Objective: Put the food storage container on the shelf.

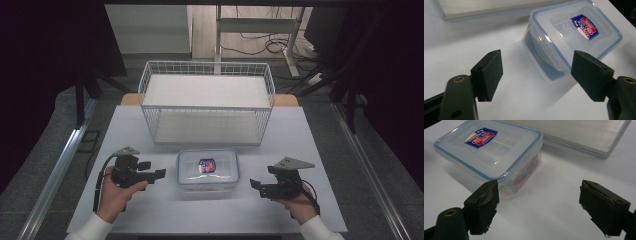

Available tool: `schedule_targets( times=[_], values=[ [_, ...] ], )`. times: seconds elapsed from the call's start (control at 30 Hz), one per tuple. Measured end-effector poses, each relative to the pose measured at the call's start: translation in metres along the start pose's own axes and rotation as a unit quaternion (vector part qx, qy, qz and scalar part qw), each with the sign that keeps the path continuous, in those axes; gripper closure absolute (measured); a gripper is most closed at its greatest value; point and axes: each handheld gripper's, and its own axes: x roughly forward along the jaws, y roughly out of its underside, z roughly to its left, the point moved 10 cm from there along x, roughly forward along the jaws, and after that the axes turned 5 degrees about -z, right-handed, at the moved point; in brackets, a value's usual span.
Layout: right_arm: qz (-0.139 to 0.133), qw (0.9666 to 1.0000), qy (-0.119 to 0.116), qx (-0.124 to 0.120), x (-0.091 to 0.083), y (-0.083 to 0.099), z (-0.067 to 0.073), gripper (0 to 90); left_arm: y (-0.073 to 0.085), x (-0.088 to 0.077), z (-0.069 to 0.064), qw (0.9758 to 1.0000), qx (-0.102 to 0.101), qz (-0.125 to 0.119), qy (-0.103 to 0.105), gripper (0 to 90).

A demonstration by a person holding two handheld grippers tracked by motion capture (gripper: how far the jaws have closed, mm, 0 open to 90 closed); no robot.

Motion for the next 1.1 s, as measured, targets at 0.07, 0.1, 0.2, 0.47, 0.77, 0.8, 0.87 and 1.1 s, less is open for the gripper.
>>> schedule_targets(
  times=[0.07,0.1,0.2,0.47,0.77,0.8,0.87,1.1],
  values=[
    [0.001,0.9999,-0.013,0.004,0.003,-0.001,0.001,16.0,-0.002,0.004,-0.002,0.9999,-0.006,-0.002,0.009,22.8],
    [-0.004,0.9998,-0.020,0.003,0.004,-0.003,0.003,15.7,-0.002,0.005,-0.004,0.9998,-0.011,-0.002,0.018,22.0],
    [-0.009,0.9989,-0.044,0.014,0.007,-0.008,0.008,14.6,-0.003,0.013,-0.007,0.9990,-0.025,0.001,0.038,19.2],
    [0.006,0.9968,-0.070,0.040,0.024,-0.011,0.012,13.3,-0.001,0.039,-0.012,0.9931,-0.074,0.015,0.090,13.1],
    [0.005,0.9937,-0.082,0.076,0.039,-0.021,0.009,12.8,0.004,0.061,-0.019,0.9785,-0.141,0.033,0.147,11.4],
    [0.005,0.9936,-0.083,0.076,0.041,-0.022,0.009,12.7,0.005,0.062,-0.020,0.9784,-0.140,0.036,0.148,11.4],
    [0.007,0.9934,-0.084,0.078,0.043,-0.023,0.009,12.7,0.008,0.066,-0.025,0.9762,-0.141,0.044,0.159,11.5],
    [0.015,0.9918,-0.094,0.085,0.050,-0.021,0.013,12.7,0.015,0.074,-0.030,0.9747,-0.142,0.059,0.162,15.0]
  ],
)
